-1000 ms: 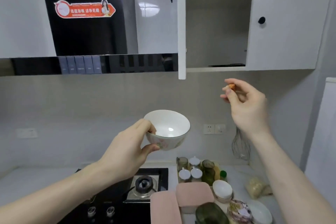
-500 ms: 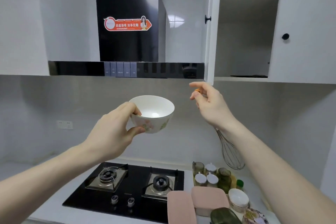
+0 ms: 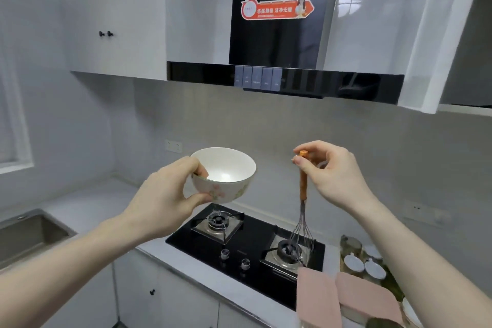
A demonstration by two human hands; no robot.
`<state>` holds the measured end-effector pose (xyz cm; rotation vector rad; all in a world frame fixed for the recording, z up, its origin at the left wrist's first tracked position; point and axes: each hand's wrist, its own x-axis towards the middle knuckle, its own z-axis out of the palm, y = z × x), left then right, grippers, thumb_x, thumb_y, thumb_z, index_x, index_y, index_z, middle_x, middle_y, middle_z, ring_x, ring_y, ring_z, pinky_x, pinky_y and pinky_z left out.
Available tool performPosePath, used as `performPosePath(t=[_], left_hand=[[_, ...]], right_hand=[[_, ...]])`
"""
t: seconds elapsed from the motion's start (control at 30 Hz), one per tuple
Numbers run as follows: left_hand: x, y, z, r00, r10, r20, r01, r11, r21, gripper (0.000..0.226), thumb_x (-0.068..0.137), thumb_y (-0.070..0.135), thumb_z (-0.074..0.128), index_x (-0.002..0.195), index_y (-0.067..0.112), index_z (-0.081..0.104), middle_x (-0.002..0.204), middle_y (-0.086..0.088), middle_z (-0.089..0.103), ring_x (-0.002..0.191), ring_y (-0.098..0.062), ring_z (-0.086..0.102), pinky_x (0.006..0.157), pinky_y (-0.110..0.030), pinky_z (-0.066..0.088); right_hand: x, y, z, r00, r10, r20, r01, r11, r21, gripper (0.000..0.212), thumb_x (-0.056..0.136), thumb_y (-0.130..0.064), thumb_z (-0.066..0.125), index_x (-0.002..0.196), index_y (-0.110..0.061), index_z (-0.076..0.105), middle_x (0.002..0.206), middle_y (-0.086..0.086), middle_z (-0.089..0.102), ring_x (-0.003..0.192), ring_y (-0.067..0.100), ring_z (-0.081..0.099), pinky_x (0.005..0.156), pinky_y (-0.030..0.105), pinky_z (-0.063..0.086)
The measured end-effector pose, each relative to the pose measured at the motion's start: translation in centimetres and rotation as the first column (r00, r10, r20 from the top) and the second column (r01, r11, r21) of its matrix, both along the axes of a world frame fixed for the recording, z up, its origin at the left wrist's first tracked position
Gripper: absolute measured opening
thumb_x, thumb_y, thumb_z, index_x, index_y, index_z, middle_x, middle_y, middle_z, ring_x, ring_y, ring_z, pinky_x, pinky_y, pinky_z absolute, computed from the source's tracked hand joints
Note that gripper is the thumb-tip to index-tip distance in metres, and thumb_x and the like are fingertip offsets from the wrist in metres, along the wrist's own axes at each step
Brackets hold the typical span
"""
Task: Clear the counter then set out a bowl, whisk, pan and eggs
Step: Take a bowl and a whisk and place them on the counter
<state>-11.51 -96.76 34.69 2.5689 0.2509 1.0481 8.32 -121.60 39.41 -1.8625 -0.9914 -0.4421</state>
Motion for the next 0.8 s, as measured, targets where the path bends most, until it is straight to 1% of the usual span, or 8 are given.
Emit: performPosePath(t=[0.07, 0.23, 0.33, 0.37, 0.43, 0.5, 0.67, 0.8], left_hand=[[-0.5, 1.7, -2.1, 0.999, 0.046, -0.021, -0.047, 0.998, -0.04, 0.035, 0.078, 0.036, 0.085, 0.098, 0.035, 0.055, 0.103, 0.023, 0.062, 0.098, -0.005, 0.057, 0.087, -0.041, 0.053], [-1.8, 6.0, -8.0, 0.978, 0.177, -0.107, -0.192, 0.97, -0.148, 0.036, 0.074, 0.038, 0.088, 0.092, 0.037, 0.057, 0.096, 0.026, 0.064, 0.093, -0.001, 0.059, 0.083, -0.039, 0.054], [-2.2, 8.5, -11.9, 0.95, 0.254, -0.184, -0.291, 0.932, -0.218, 0.035, 0.07, 0.043, 0.089, 0.087, 0.037, 0.059, 0.093, 0.024, 0.065, 0.091, -0.004, 0.061, 0.084, -0.041, 0.055], [-2.3, 9.3, -13.3, 0.93, 0.296, -0.216, -0.343, 0.91, -0.233, 0.036, 0.068, 0.045, 0.089, 0.085, 0.037, 0.059, 0.091, 0.023, 0.066, 0.092, -0.005, 0.06, 0.085, -0.042, 0.055], [-2.3, 10.4, -15.4, 0.891, 0.367, -0.268, -0.433, 0.865, -0.254, 0.039, 0.064, 0.048, 0.091, 0.082, 0.035, 0.059, 0.087, 0.021, 0.067, 0.092, -0.01, 0.061, 0.086, -0.041, 0.054], [-1.7, 11.4, -17.4, 0.848, 0.431, -0.309, -0.512, 0.816, -0.267, 0.04, 0.061, 0.046, 0.093, 0.079, 0.034, 0.06, 0.085, 0.022, 0.067, 0.093, -0.015, 0.061, 0.084, -0.039, 0.053], [-0.1, 12.4, -20.2, 0.766, 0.544, -0.341, -0.639, 0.7, -0.319, 0.039, 0.058, 0.042, 0.096, 0.075, 0.032, 0.063, 0.084, 0.024, 0.067, 0.087, -0.014, 0.063, 0.075, -0.034, 0.049], [1.0, 13.8, -21.6, 0.723, 0.59, -0.36, -0.691, 0.632, -0.352, 0.038, 0.058, 0.039, 0.098, 0.072, 0.031, 0.064, 0.08, 0.03, 0.065, 0.084, -0.01, 0.062, 0.072, -0.031, 0.045]], right_hand=[[0.2, 2.3, -2.1, 0.998, 0.031, -0.05, -0.032, 0.999, -0.02, 0.006, 0.089, -0.027, 0.079, 0.089, -0.03, 0.075, 0.081, -0.012, 0.074, 0.067, 0.008, 0.063, 0.064, 0.013, 0.049], [1.6, 8.6, -8.7, 0.953, 0.14, -0.27, -0.139, 0.99, 0.023, 0.011, 0.089, -0.014, 0.079, 0.084, -0.02, 0.07, 0.069, -0.008, 0.075, 0.061, 0.014, 0.071, 0.07, 0.034, 0.059], [2.9, 12.0, -13.6, 0.861, 0.244, -0.446, -0.229, 0.969, 0.088, 0.011, 0.092, -0.008, 0.074, 0.086, -0.014, 0.067, 0.076, -0.001, 0.078, 0.073, 0.044, 0.072, 0.079, 0.063, 0.057], [3.3, 13.0, -15.3, 0.831, 0.259, -0.492, -0.234, 0.966, 0.112, 0.012, 0.091, -0.006, 0.075, 0.085, -0.015, 0.069, 0.08, -0.001, 0.079, 0.077, 0.046, 0.072, 0.084, 0.066, 0.055], [3.8, 14.6, -17.9, 0.781, 0.264, -0.566, -0.22, 0.964, 0.147, 0.015, 0.088, -0.003, 0.076, 0.083, -0.017, 0.072, 0.087, -0.001, 0.08, 0.081, 0.03, 0.077, 0.09, 0.059, 0.059], [4.7, 16.7, -20.4, 0.721, 0.281, -0.633, -0.244, 0.958, 0.148, 0.014, 0.088, -0.002, 0.076, 0.085, -0.015, 0.073, 0.087, 0.0, 0.08, 0.083, 0.021, 0.078, 0.091, 0.052, 0.06], [7.1, 21.6, -23.4, 0.623, 0.305, -0.72, -0.334, 0.936, 0.108, 0.008, 0.09, -0.005, 0.073, 0.089, -0.012, 0.076, 0.083, -0.002, 0.08, 0.082, 0.015, 0.078, 0.082, 0.034, 0.062], [8.5, 26.5, -24.6, 0.545, 0.334, -0.769, -0.422, 0.902, 0.093, 0.006, 0.093, -0.012, 0.073, 0.089, -0.01, 0.078, 0.087, -0.002, 0.08, 0.086, 0.012, 0.077, 0.086, 0.032, 0.06]])
